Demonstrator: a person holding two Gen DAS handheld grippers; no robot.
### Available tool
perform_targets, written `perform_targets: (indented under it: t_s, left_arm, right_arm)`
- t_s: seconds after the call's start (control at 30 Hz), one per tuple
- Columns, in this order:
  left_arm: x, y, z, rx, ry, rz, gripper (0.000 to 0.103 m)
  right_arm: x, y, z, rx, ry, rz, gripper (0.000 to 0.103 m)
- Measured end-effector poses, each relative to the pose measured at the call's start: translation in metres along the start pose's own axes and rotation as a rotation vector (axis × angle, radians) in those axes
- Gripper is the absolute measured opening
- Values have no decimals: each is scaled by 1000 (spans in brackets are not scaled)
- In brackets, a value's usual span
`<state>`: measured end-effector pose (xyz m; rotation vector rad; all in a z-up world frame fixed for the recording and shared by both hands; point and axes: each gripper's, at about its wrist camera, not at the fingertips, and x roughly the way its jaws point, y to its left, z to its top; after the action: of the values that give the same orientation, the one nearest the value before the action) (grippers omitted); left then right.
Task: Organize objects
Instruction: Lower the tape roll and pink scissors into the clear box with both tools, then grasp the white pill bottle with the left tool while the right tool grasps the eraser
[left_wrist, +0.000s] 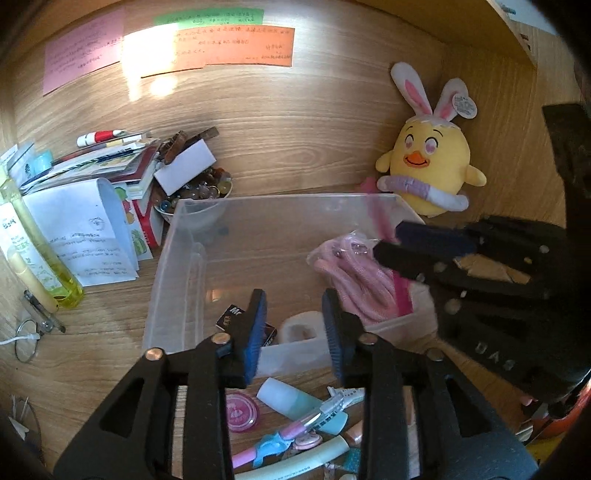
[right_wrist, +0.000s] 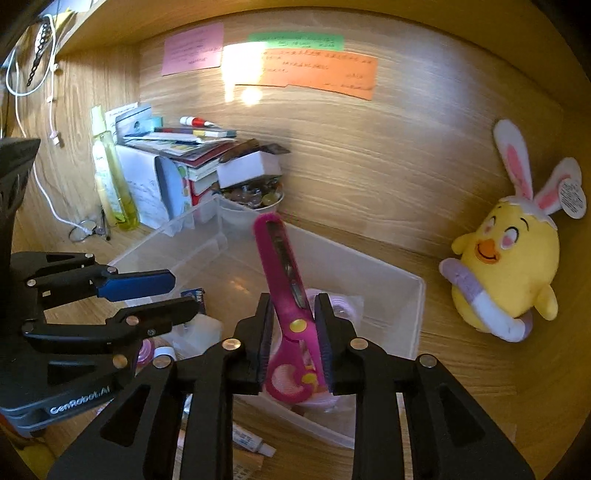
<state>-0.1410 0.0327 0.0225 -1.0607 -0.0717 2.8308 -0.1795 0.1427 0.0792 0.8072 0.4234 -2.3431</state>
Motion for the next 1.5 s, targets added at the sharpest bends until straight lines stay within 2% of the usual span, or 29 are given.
perform_targets:
  t_s: [0.1,0.3,0.4,0.53,0.57,0.77,0.93,1.27,1.33,1.4,1.5]
  left_arm:
    - [-8,5,-1,-18,-15,5,46]
    - [-30,15,-6,-55,-40,7,57]
    - [-41,15,-11,-51,-58,27,67]
    - [-54,13,-20,-57,-69,47,91]
    - [-56,13,-23,-60,-71,48,95]
    - [-63,5,-44,-58,-33,32,96]
    - [-60,-6,-67,-45,14,13,96]
    - [-51,-9,-97,-52,106,-31,96]
    - [-49,-9,-103,-57,127,-41,96]
    - [-47,-9,-107,-57,144,-57,96]
    - [-46,-15,-112,-45,156,-89,96]
  right_arm:
    - [1,5,-1,-5,8,14,28]
    - [-7,2,-5,20,-3,27,31]
    - [-18,0,-10,38,-17,29,33]
    - [-33,-2,-19,63,-32,33,43]
    - [-38,-2,-23,65,-36,24,45]
    - [-51,1,-49,85,-29,9,54]
    - [-49,5,-72,108,13,-2,54]
    - [-19,10,-107,208,155,49,54]
    - [-17,8,-109,225,157,55,51]
    - [-16,8,-108,232,157,63,39]
    - [-17,8,-107,236,153,88,28]
